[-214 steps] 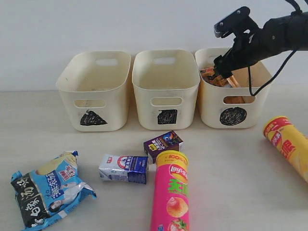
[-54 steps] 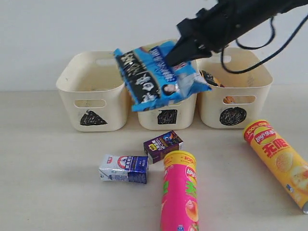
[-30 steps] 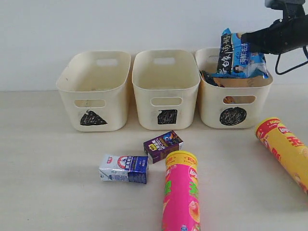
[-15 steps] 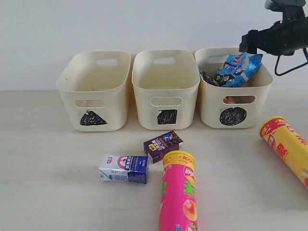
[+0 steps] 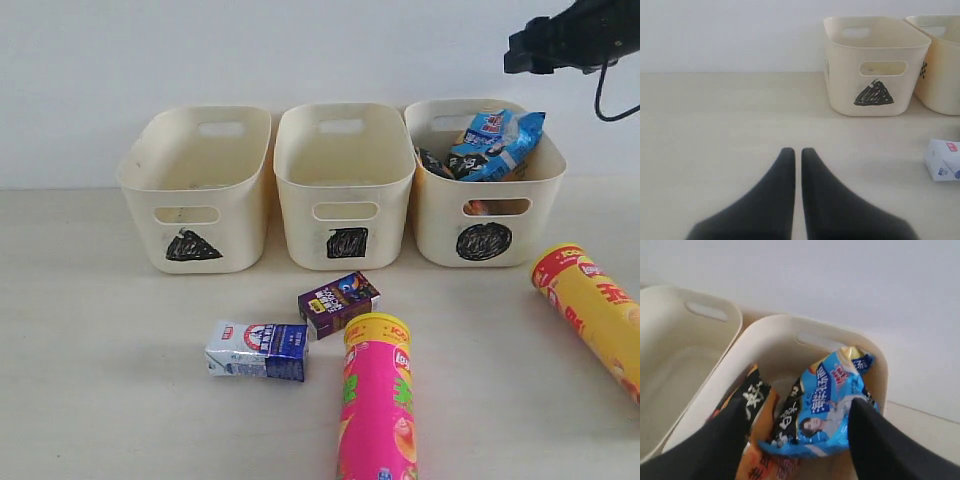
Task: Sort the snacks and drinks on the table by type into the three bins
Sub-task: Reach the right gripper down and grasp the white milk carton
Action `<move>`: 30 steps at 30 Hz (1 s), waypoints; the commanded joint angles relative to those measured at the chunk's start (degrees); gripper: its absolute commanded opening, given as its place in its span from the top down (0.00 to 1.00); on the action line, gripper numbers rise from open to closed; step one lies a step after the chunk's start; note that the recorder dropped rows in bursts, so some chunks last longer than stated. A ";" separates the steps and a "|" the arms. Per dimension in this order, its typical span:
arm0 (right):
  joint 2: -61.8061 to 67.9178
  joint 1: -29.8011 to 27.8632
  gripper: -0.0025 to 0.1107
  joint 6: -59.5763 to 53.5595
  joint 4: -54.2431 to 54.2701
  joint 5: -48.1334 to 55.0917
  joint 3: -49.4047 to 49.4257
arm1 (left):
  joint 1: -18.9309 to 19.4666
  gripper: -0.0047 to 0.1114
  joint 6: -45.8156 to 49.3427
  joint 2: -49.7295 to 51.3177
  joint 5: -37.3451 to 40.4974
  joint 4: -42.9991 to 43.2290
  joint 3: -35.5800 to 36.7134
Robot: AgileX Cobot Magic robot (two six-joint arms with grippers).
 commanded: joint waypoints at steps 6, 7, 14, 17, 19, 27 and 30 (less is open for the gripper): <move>-7.05 9.78 0.89 9.35 -22.42 14.45 -0.26 | 0.15 0.92 -0.33 -0.21 -0.35 -0.07 -0.18; -7.33 11.04 0.99 9.00 -22.36 16.73 -0.26 | 0.15 0.92 -0.33 -0.21 -0.35 -0.07 -0.18; -7.42 18.73 0.98 0.12 -22.36 28.58 0.69 | 0.15 0.92 -0.33 -0.21 -0.35 -0.07 -0.18; -7.31 22.52 0.98 -3.77 -22.36 32.34 1.67 | 0.15 0.92 -0.33 -0.21 -0.35 -0.07 -0.18; -7.19 25.25 0.98 -5.03 -22.36 33.38 2.34 | 0.15 0.92 -0.33 -0.21 -0.35 -0.07 -0.18; -4.04 35.44 0.39 -4.46 -21.96 32.87 4.29 | 0.15 0.92 -0.33 -0.21 -0.35 -0.07 -0.18; -0.31 39.88 0.14 -3.63 -22.19 29.15 4.29 | 0.15 0.92 -0.33 -0.21 -0.35 -0.07 -0.18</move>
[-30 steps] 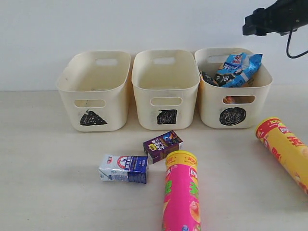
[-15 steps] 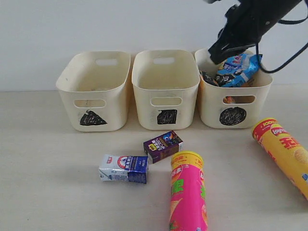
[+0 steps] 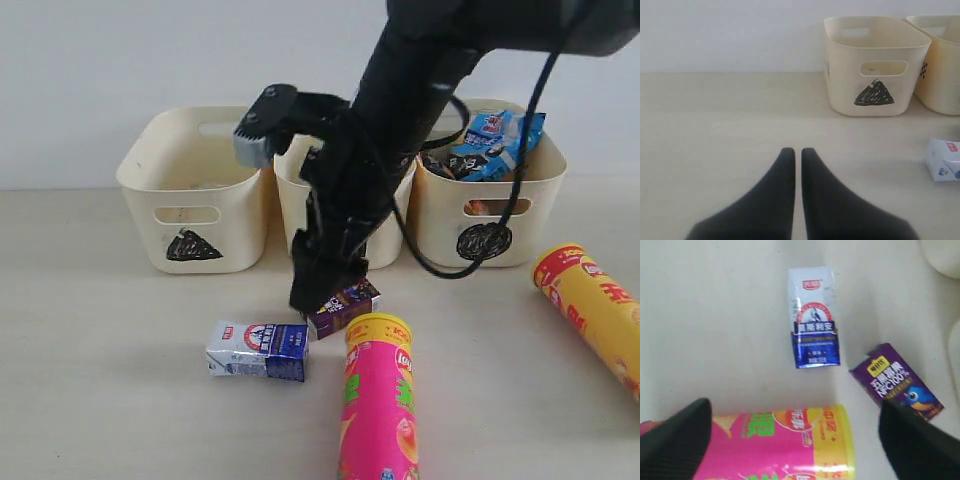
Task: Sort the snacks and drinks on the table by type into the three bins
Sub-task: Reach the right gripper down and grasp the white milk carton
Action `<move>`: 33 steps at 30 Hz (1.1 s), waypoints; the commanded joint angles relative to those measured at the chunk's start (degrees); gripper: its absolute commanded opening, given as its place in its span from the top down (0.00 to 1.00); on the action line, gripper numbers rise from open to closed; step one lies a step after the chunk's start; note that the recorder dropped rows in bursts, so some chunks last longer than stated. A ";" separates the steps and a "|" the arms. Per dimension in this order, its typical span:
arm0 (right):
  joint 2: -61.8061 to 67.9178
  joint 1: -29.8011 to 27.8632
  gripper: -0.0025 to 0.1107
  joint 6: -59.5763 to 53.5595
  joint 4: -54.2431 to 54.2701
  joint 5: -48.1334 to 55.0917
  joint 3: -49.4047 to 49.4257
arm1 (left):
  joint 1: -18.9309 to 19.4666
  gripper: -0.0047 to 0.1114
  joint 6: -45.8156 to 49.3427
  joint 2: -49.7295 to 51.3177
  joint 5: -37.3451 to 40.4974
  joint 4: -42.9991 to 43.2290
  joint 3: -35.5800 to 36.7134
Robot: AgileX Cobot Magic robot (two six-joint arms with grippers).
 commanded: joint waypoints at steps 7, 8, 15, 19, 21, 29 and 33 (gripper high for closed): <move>12.02 7.39 0.14 1.87 -3.09 -12.52 -1.42 | 0.15 0.92 -0.33 -0.21 -0.35 -0.07 -0.18; 12.80 7.44 0.14 2.09 -3.90 -13.00 -1.52 | 0.15 0.92 -0.33 -0.21 -0.35 -0.07 -0.18; 16.31 7.44 0.14 2.23 -5.05 -16.55 -1.99 | 0.15 0.92 -0.33 -0.21 -0.35 -0.07 -0.18; 17.52 7.44 0.14 2.23 -6.02 -18.31 -1.99 | 0.15 0.92 -0.33 -0.21 -0.35 -0.07 -0.18; 18.26 7.44 0.16 2.12 -6.46 -18.85 -1.99 | 0.15 0.92 -0.33 -0.21 -0.35 -0.07 -0.18; 19.12 7.44 0.72 2.02 -7.76 -22.18 -1.99 | 0.15 0.92 -0.33 -0.21 -0.35 -0.07 -0.18; 18.78 7.77 0.97 1.99 -7.65 -22.43 -1.99 | 0.15 0.92 -0.33 -0.21 -0.45 -0.07 -0.18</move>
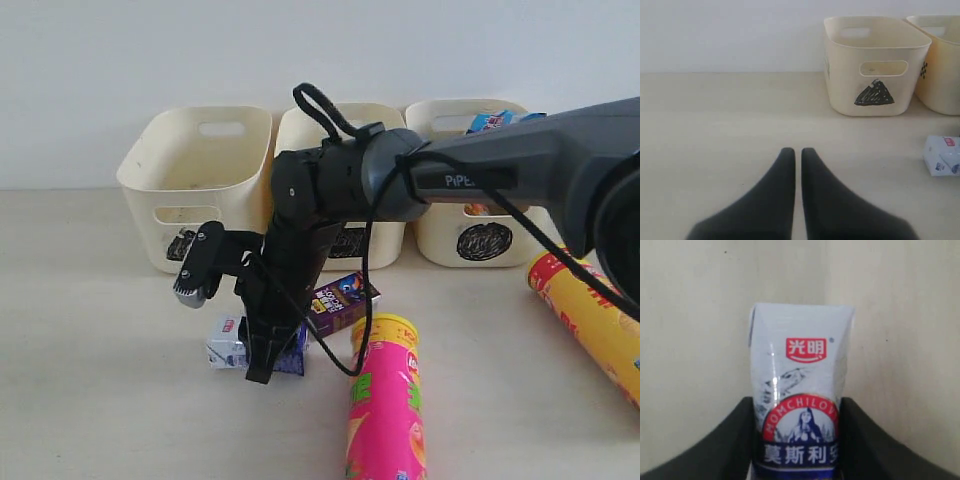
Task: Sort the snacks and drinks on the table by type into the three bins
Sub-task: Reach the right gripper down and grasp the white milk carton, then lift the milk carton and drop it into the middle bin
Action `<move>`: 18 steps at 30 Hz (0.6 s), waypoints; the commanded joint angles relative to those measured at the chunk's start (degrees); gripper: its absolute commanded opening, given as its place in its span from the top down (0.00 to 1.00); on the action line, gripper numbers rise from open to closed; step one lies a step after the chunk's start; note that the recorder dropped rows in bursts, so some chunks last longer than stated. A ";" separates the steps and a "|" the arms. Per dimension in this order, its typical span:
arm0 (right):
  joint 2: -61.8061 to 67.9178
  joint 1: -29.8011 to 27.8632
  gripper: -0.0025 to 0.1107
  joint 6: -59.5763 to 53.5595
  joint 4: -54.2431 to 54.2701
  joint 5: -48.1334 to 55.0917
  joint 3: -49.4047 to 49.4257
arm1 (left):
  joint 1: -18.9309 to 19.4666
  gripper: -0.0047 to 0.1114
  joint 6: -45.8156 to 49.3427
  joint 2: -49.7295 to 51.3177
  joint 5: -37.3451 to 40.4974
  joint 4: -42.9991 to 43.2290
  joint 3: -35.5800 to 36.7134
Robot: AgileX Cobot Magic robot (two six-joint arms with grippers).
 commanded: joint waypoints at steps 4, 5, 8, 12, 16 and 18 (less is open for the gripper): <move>-1.01 0.63 0.98 -0.15 -0.37 -0.67 -0.22 | 0.15 0.92 -0.33 -0.21 -0.45 -0.07 -0.18; -1.22 0.73 0.98 -0.04 -0.37 -0.34 -0.22 | 0.15 0.92 -0.33 -0.21 -0.45 -0.07 -0.18; -3.09 1.04 0.98 0.68 -0.45 0.89 -0.22 | 0.15 0.92 -0.33 -0.21 -0.45 -0.07 -0.18; -7.07 1.07 0.98 5.51 -1.46 1.02 -0.22 | 0.15 0.92 -0.33 -0.21 -0.45 -0.07 -0.18; -12.18 1.07 0.98 13.22 -6.38 0.44 -0.22 | 0.15 0.92 -0.33 -0.21 -0.45 -0.07 -0.18; -15.16 1.07 0.98 15.84 -8.77 0.34 -0.22 | 0.15 0.92 -0.33 -0.21 -0.45 -0.07 -0.18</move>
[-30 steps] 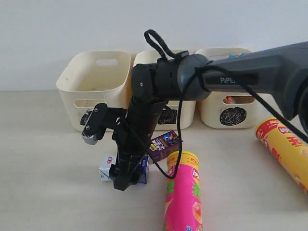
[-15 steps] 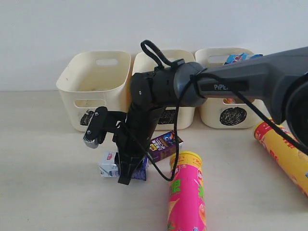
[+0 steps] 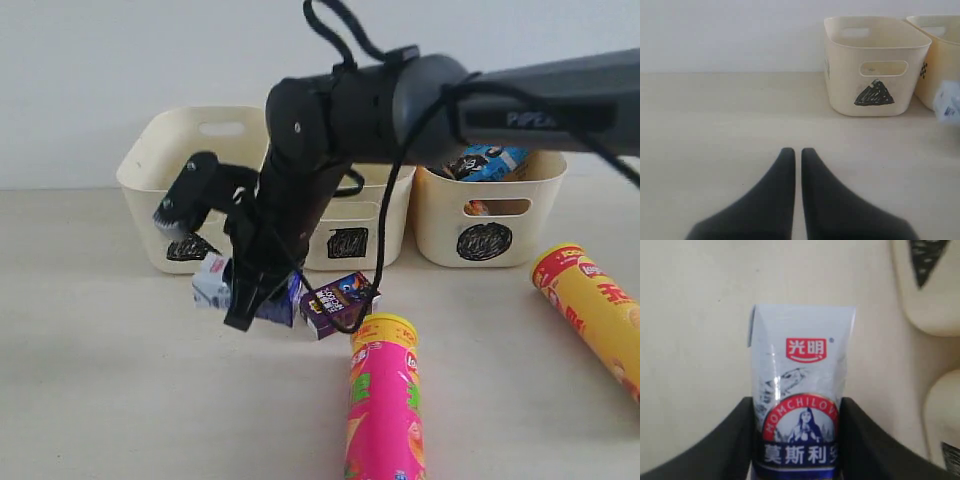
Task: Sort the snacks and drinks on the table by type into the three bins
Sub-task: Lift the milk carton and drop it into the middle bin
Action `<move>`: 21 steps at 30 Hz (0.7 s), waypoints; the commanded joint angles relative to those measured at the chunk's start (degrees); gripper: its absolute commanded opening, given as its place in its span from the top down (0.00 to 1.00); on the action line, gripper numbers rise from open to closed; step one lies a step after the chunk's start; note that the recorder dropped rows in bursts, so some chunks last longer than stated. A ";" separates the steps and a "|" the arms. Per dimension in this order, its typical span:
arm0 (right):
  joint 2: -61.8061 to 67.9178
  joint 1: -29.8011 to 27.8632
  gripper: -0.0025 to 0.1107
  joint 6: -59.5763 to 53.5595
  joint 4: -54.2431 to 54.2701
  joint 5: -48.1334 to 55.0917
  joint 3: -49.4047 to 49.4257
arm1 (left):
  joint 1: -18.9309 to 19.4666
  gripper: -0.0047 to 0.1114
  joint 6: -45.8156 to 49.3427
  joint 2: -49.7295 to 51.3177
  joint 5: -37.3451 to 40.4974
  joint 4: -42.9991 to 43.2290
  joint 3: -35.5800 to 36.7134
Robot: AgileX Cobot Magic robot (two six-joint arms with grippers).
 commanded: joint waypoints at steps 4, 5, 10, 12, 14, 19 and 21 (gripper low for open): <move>-10.80 -0.25 0.98 9.27 -8.98 -1.66 -0.22 | 0.15 0.92 -0.33 -0.21 -0.45 -0.07 -0.18; -12.12 -0.65 0.98 10.68 -9.79 -2.47 -0.22 | 0.15 0.92 -0.33 -0.21 -0.45 -0.07 -0.18; -14.22 -4.65 0.98 15.98 -12.03 -6.20 -0.22 | 0.15 0.92 -0.33 -0.21 -0.45 -0.07 -0.18; -14.08 -6.93 0.98 18.23 -12.13 -8.08 -0.22 | 0.15 0.92 -0.33 -0.21 -0.45 -0.07 -0.18; -13.54 -9.34 0.98 20.73 -12.13 -10.71 -0.22 | 0.15 0.92 -0.33 -0.21 -0.45 -0.07 -0.18; -11.70 -13.87 0.98 24.34 -12.03 -17.29 -0.22 | 0.15 0.92 -0.33 -0.21 -0.45 -0.07 -0.18; -10.74 -14.96 0.98 25.34 -12.04 -20.24 -0.22 | 0.15 0.92 -0.33 -0.21 -0.33 -0.07 -0.18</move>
